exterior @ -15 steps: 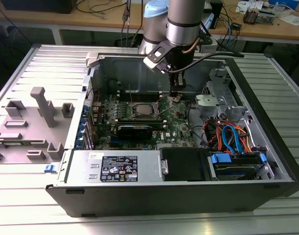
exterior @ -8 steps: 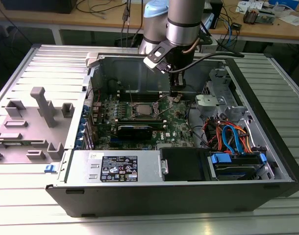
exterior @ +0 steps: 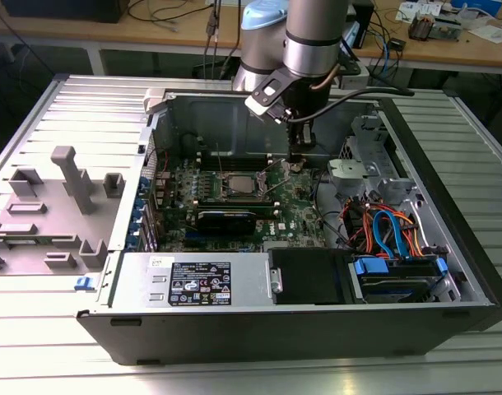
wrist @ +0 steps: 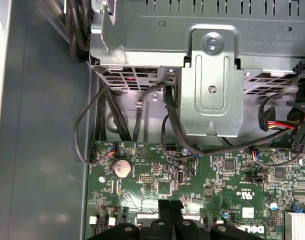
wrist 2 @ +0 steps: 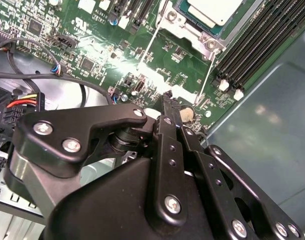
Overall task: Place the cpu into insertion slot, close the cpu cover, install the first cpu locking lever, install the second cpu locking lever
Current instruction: 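Close the cpu cover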
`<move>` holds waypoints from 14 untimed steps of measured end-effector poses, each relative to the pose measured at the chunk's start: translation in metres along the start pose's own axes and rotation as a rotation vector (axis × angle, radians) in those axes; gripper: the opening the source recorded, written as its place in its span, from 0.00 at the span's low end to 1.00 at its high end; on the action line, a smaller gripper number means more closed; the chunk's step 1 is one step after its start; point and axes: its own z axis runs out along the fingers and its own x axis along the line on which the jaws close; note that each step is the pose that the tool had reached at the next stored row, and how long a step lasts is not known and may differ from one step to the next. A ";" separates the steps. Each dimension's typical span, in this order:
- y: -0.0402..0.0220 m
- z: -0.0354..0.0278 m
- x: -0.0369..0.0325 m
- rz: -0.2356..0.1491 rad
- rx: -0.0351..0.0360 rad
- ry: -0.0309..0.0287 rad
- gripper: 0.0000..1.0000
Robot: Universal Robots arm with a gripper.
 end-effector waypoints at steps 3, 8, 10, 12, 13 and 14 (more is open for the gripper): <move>0.0016 0.0001 -0.0001 0.000 0.0000 -0.0001 0.11; 0.0057 0.0003 -0.0002 0.000 0.0000 0.0000 0.11; 0.0089 0.0006 -0.0003 0.000 0.0000 0.0000 0.11; 0.0108 0.0013 -0.0004 0.000 0.0000 -0.0002 0.11; 0.0111 0.0023 -0.0003 0.000 0.0000 0.0000 0.11; 0.0111 0.0038 -0.0003 0.000 0.0000 0.0000 0.11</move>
